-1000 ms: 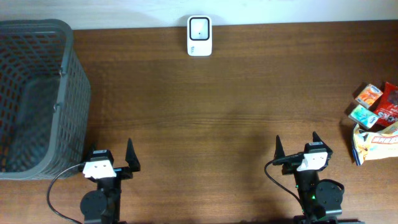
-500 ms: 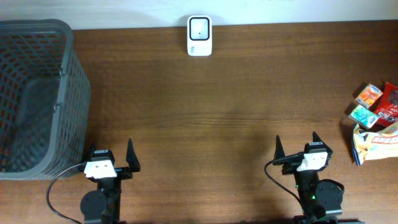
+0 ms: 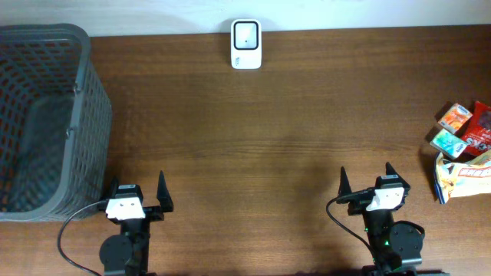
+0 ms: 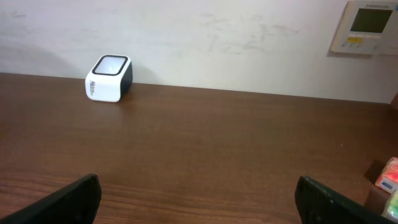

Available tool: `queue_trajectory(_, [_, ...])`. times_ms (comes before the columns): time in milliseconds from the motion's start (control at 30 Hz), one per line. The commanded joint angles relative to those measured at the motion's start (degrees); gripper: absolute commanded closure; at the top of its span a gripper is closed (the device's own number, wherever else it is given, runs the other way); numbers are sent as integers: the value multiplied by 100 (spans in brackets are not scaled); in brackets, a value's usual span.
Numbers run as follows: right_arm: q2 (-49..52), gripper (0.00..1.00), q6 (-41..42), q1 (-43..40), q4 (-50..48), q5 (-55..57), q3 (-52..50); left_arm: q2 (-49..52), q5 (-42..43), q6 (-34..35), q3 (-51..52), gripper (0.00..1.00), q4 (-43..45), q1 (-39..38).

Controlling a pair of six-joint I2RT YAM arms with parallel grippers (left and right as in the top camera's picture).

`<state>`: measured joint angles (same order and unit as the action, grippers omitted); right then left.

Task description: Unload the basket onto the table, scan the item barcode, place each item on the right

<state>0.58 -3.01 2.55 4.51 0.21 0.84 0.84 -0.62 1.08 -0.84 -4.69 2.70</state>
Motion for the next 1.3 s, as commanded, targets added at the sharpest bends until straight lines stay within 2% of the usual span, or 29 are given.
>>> queue_trajectory(0, [-39,2,2,-33,15,48,-52,-57,39,-94,37,1,-26,-28])
queue_trajectory(1067, [-39,2,4,-37,17,48,-52,-55,39,-92,37,1,-7,-28])
queue_trajectory(1267, [-39,2,562,-33,22,57,-52,-55,39,-92,35,1,-7,-28])
